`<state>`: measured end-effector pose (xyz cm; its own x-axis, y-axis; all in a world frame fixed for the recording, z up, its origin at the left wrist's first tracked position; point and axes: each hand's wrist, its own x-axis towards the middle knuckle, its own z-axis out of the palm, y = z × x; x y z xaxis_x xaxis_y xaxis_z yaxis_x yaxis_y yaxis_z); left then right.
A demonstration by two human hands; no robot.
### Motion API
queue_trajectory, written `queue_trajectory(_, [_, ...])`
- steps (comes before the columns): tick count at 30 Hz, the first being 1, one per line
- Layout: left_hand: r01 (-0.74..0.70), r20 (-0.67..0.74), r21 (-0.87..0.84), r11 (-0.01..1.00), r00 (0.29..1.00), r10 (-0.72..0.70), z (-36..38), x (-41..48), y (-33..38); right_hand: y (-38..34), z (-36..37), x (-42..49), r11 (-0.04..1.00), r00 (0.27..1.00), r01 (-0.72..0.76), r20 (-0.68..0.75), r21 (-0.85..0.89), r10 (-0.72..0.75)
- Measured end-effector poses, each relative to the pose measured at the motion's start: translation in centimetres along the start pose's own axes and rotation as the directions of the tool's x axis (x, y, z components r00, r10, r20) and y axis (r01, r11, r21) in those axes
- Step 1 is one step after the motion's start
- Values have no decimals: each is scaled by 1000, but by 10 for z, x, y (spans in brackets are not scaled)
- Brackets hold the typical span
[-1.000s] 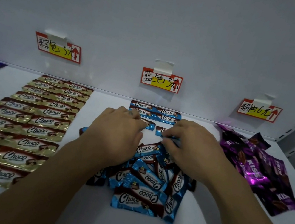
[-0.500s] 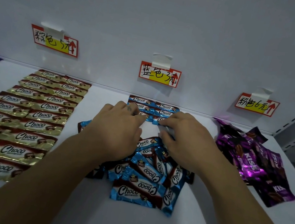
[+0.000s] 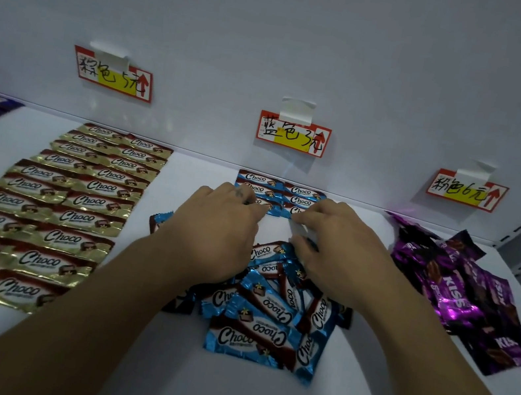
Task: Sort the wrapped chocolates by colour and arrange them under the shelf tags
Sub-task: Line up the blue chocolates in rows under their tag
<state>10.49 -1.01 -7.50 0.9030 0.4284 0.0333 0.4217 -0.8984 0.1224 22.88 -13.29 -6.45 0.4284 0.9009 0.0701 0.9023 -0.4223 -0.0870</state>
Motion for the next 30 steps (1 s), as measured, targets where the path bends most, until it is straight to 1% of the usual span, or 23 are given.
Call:
queue_trajectory(3, [-1, -11, -24, 1000, 1000, 1, 0, -2, -1, -1, -1, 1, 1000, 1000, 0, 7, 26, 0])
queue_trajectory(7, [22, -80, -104, 994, 996, -31, -15, -9, -12, 2, -15, -2, 998, 998, -20, -65, 64, 24])
queue_trajectory(9, [56, -89, -97, 994, 994, -64, -26, -18, -21, 4, -26, -8, 993, 996, -26, -83, 118, 36])
queue_trajectory(11, [116, -41, -63, 991, 992, -119, -33, -29, -28, 3, -33, -12, 984, 997, 1, -73, 176, 12])
queue_trajectory(13, [164, 20, -72, 984, 986, -163, -36, -38, -33, -3, -30, -14, 972, 998, 32, -65, 234, -17])
queue_trajectory(16, [178, 34, -144, 973, 984, -175, -37, -40, -37, -16, -17, -13, 957, 996, 86, -31, 276, -81])
queue_trajectory(19, [183, 79, -128, 975, 982, -174, -33, -36, -37, -23, -10, -11, 956, 989, 139, 22, 257, -149])
queue_trajectory(22, [150, 112, -64, 987, 983, -143, -28, -33, -32, -23, -11, -8, 961, 986, 131, 65, 244, -151])
queue_trajectory(25, [123, 147, -55, 991, 983, -114, -26, -34, -27, -24, -10, -7, 963, 986, 122, 82, 241, -145])
queue_trajectory(27, [121, 139, -81, 989, 984, -109, -26, -34, -24, -21, -12, -9, 964, 985, 110, 106, 241, -139])
queue_trajectory(30, [125, 130, -191, 974, 986, -101, -28, -33, -18, -16, -17, -11, 961, 982, 76, 148, 264, -119])
